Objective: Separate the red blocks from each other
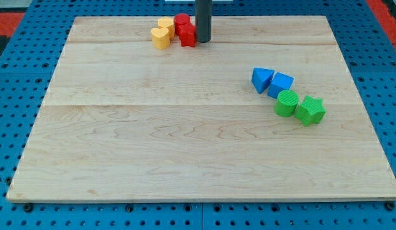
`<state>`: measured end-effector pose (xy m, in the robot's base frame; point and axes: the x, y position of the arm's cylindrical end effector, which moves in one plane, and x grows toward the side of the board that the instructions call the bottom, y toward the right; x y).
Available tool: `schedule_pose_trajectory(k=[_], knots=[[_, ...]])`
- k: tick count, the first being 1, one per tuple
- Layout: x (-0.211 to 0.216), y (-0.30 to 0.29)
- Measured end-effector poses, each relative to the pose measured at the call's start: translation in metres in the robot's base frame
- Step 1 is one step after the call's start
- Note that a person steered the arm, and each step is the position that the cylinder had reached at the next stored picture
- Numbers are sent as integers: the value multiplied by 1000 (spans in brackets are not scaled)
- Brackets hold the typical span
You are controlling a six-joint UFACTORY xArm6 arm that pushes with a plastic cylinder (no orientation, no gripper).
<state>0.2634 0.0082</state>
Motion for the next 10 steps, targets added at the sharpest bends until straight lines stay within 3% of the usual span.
schedule_pose_trajectory(k=[1,3,4,5,7,9,10], knots=[[0,0],[-6,60],[-46,40],[-58,12],[-58,-38],[-58,-36],[-30,61]])
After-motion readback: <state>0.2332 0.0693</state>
